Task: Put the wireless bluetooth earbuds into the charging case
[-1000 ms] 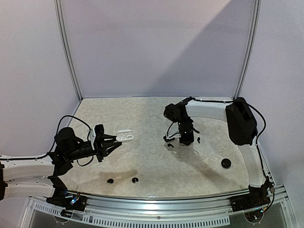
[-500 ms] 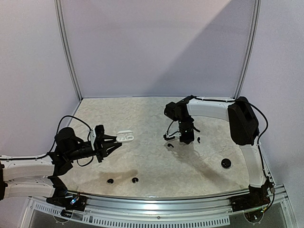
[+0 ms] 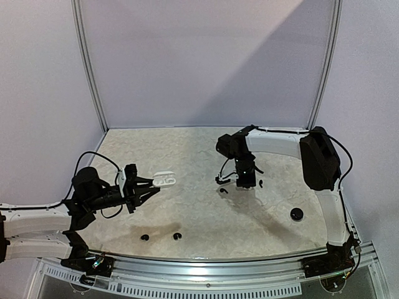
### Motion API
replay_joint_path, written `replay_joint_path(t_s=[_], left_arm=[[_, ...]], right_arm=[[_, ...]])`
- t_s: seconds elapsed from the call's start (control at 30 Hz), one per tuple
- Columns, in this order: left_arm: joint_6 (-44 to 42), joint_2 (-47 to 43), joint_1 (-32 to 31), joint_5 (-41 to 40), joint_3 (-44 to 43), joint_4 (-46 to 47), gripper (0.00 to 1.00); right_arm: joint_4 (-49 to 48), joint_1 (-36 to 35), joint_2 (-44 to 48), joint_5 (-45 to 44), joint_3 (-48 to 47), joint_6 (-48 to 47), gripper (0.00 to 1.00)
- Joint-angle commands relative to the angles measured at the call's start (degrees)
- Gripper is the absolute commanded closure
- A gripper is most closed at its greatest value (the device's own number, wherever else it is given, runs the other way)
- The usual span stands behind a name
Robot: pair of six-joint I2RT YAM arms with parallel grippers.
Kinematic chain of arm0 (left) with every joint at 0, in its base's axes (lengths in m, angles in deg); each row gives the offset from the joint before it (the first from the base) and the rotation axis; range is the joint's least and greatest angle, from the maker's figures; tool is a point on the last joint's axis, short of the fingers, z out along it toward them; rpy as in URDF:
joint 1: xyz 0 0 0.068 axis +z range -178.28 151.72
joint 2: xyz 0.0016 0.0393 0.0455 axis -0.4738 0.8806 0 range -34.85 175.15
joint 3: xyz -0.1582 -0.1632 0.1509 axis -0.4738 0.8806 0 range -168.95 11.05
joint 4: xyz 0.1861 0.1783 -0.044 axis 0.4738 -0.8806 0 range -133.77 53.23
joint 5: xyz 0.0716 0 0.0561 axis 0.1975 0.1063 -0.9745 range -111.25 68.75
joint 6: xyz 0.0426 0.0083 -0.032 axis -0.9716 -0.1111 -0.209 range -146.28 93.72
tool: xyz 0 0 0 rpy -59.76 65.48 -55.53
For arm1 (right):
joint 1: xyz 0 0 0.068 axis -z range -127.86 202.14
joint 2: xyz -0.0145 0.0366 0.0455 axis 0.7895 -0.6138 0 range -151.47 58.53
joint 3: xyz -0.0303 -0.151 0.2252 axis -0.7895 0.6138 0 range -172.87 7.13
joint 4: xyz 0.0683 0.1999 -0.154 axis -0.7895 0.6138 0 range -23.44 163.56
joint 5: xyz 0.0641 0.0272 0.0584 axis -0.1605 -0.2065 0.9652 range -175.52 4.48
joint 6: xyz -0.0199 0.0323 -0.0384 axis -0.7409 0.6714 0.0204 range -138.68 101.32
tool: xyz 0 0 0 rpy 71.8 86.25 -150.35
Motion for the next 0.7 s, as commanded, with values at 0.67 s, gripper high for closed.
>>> replay_joint_path(t_s=[0.67], left_arm=[[-1.4,5.51,-2.38,1.75,-5.39,3.92,1.0]], right_arm=[[-9.23,-13.88,22.97,18.95,-17.54,4.31,1.0]])
